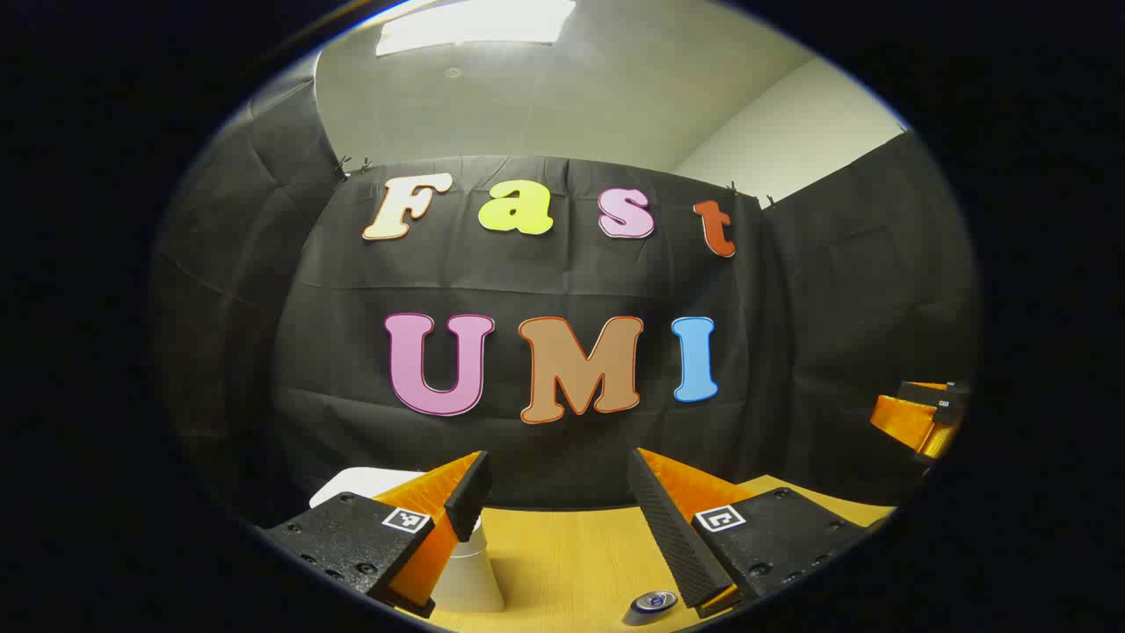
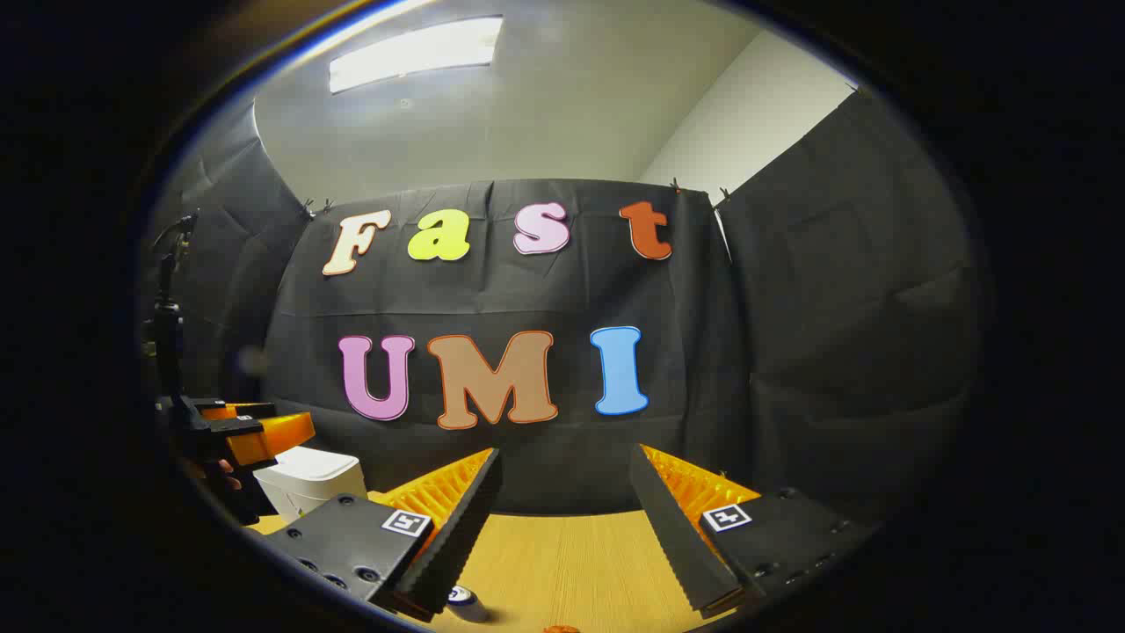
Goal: Press the lid of the desktop garbage bin to open it, pick up the crumpled paper on the desktop and throw it into the bin, then pick up the pop can on the desktop and drop it into the bin, and finally close the garbage bin lid.
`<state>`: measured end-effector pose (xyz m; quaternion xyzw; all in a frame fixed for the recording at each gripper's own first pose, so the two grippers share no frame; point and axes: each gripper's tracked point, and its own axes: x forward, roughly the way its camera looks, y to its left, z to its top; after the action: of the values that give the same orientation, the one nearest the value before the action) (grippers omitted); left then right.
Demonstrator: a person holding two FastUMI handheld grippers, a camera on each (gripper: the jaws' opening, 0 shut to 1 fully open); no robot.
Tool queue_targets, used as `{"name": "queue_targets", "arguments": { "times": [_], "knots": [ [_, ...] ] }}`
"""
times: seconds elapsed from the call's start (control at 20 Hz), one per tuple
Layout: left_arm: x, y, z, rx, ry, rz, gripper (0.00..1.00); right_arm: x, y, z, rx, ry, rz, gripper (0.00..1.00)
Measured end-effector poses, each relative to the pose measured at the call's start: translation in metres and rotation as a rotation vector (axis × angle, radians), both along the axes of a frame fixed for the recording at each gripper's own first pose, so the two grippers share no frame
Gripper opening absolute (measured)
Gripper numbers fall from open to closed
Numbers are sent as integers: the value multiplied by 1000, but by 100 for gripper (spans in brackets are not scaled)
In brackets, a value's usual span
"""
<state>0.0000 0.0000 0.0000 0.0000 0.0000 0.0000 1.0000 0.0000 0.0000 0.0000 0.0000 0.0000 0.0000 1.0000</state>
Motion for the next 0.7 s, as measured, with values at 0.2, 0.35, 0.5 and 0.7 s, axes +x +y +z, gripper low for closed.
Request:
{"name": "queue_targets", "arguments": {
  "times": [0.2, 0.35, 0.5, 0.7],
  "knots": [
    [-3, 0, 2, 6, -6, 9, 93, 6, 8, 3, 16, -9, 20, 96],
    [-7, 5, 2, 11, -8, 21, 93, 10, 9, -2, 17, -1, 18, 96],
    [-8, 8, -2, 6, 1, 34, 93, 13, 10, -6, 24, 10, 18, 96],
    [-7, 10, -7, -12, 13, 42, 93, 15, 9, -9, 21, 25, 13, 96]
  ]
}}
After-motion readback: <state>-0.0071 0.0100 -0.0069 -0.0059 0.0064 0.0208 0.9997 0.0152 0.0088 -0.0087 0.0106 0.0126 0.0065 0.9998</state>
